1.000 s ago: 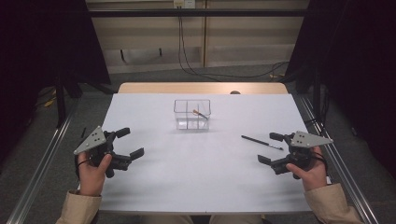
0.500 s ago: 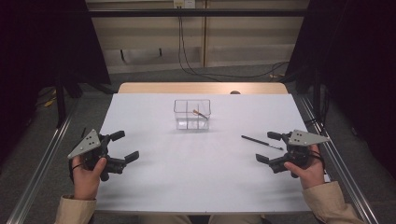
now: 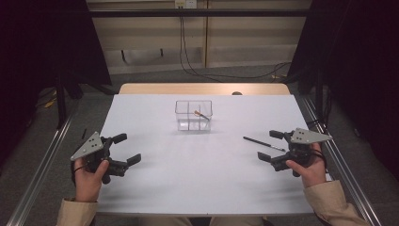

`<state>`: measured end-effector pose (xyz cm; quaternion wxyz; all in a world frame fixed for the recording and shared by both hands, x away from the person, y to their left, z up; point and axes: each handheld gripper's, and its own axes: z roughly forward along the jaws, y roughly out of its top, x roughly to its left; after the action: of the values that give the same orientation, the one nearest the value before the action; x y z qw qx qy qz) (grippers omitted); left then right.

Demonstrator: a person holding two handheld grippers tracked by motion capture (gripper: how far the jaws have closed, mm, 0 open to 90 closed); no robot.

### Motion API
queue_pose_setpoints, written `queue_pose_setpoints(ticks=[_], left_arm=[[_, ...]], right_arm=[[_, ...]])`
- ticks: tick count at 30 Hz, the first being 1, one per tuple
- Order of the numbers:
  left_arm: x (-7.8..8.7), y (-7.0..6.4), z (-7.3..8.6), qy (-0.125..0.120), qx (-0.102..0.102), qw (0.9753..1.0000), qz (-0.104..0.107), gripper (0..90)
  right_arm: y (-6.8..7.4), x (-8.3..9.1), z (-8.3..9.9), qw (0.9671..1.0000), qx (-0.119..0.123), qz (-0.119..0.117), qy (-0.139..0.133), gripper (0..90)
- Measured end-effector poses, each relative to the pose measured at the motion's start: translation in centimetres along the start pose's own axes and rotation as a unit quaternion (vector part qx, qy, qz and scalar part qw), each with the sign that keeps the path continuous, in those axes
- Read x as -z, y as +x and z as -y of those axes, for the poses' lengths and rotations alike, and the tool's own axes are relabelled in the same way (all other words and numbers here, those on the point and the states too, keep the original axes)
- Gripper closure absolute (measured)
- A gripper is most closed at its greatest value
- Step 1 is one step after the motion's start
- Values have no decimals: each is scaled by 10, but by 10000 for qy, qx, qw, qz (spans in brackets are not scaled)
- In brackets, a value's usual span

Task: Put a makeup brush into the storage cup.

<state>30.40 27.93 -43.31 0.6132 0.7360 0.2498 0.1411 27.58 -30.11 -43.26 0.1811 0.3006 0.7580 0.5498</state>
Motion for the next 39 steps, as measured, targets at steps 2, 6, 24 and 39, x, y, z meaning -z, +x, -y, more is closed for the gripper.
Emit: queue_pose_setpoints(ticks=[2, 6, 24, 39], left_arm=[[0, 0, 0, 4, -15, 10000, -6, 0], [0, -1, 0, 12, -40, 10000, -8, 0], [-6, -2, -1, 3, -53, 10000, 47, 1], [-5, -2, -1, 18, -26, 10000, 27, 5]], right_arm=[[-2, -1, 0, 10000, -25, 30, 11, 23], [-8, -2, -1, 9999, -36, 102, 21, 23], [-32, -13, -1, 9991, -199, 356, 63, 24], [-43, -31, -1, 9988, -228, 335, 286, 25]])
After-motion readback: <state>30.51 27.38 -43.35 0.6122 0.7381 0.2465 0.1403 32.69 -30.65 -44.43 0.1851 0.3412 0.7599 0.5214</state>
